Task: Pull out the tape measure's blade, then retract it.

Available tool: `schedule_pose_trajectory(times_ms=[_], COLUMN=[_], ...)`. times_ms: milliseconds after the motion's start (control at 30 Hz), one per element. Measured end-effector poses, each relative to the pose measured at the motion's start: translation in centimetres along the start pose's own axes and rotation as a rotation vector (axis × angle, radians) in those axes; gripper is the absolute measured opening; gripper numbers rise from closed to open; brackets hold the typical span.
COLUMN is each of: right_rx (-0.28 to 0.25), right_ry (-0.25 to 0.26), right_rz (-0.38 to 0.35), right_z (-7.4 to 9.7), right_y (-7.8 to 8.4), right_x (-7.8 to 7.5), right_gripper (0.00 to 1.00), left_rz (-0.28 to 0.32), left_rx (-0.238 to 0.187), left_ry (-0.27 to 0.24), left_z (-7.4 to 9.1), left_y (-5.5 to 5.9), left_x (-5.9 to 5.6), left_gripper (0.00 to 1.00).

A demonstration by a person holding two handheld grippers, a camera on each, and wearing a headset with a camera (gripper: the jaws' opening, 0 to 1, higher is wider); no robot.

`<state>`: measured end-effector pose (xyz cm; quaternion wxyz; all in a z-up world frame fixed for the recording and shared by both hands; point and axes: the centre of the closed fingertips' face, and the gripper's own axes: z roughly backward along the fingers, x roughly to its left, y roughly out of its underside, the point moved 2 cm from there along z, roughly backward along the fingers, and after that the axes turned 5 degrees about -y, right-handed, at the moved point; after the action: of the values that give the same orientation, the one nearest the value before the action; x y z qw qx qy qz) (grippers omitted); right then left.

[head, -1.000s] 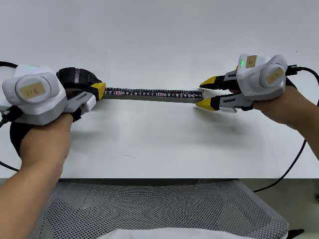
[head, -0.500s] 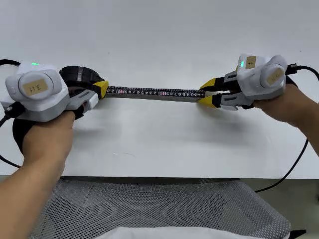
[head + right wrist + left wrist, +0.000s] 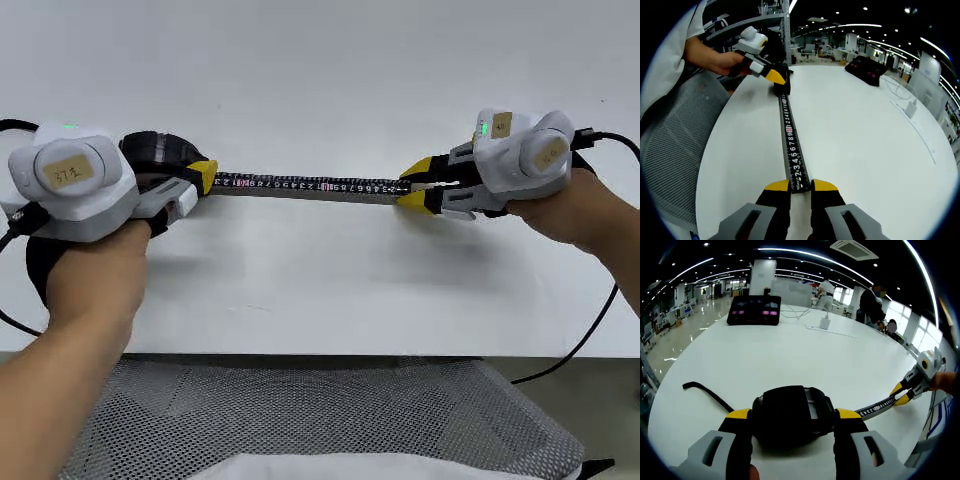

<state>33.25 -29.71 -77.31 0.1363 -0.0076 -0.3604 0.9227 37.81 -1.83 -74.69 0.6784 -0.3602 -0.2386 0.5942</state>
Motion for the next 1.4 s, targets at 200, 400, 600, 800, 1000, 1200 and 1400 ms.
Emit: schedule_pose_trajectory(times_ms=[200,400,600,800,1000,1200,1400], right_rx=[-0.001,0.003,0.003,0.003,0.004,-0.009,-0.022], right_ry=[0.004,0.006,0.006,0.009,0.01,0.011,-0.001], right_rz=[0.008,0.013,0.012,0.014,0.016,0.02,0.027], right_z=[0.0,0.1,0.1,0.1,0.2,0.1,-0.6], right_y=[0.0,0.0,0.0,0.0,-0.1,-0.7,-1.6], right_x=[0.0,0.0,0.0,0.0,0.0,-0.1,0.0], right_gripper=[0.11,0.1,0.1,0.1,0.1,0.1,0.1], left_rz=[-0.011,-0.015,-0.015,-0.013,-0.012,-0.003,0.004], left_rx=[0.002,0.011,0.017,0.03,0.028,0.029,0.03], left_ry=[0.001,0.003,-0.001,0.001,0.001,0.003,0.007], left_z=[0.0,0.0,0.0,0.0,-0.1,-0.1,-0.1], left_y=[0.0,0.1,0.1,0.2,0.2,0.2,0.2], left_x=[0.0,0.1,0.1,0.1,0.2,0.2,0.2], left_gripper=[0.6,0.59,0.58,0.57,0.57,0.57,0.57])
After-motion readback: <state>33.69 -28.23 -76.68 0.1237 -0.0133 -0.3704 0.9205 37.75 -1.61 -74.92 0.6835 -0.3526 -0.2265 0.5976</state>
